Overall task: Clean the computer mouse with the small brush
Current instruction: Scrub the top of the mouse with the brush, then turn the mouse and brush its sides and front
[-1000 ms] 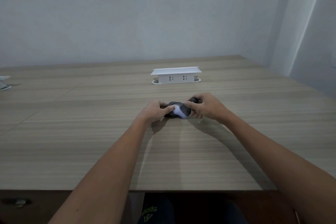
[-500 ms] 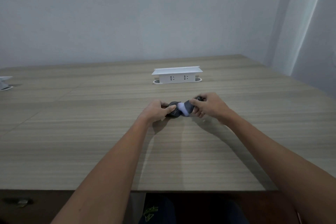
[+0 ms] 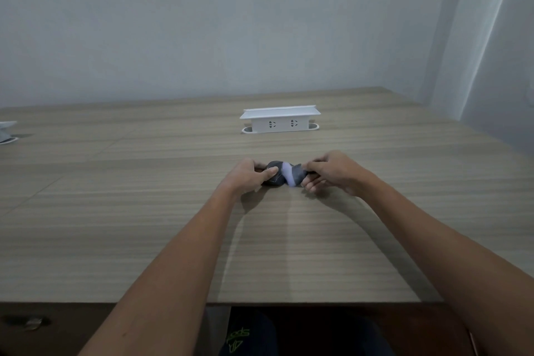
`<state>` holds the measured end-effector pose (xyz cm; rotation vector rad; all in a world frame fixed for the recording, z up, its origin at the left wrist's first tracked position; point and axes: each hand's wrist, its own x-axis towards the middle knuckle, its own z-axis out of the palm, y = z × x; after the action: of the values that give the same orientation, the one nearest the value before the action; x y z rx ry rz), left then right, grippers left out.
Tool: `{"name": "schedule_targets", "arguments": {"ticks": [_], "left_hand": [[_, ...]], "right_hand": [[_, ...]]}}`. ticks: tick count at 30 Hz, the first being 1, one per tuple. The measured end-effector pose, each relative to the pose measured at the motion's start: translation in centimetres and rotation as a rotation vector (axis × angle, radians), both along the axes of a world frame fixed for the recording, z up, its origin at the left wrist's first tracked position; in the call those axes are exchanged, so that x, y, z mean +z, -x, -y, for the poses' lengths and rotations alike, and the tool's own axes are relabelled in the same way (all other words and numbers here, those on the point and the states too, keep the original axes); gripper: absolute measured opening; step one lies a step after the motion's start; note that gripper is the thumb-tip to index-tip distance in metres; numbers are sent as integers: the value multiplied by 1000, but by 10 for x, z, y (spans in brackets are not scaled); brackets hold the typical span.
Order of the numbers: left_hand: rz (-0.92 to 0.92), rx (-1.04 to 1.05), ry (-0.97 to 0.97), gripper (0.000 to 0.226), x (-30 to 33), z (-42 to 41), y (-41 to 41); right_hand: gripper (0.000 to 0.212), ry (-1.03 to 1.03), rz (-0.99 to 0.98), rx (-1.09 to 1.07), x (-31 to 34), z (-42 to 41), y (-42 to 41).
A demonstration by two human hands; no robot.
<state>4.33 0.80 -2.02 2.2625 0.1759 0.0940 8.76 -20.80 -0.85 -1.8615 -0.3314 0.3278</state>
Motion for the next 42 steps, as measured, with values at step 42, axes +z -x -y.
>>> {"name": "schedule_targets", "arguments": {"ticks": [42], "left_hand": [[48, -26, 20, 52, 0, -1, -1]], "right_hand": [[27, 195, 210, -108, 17, -13, -9]]}}
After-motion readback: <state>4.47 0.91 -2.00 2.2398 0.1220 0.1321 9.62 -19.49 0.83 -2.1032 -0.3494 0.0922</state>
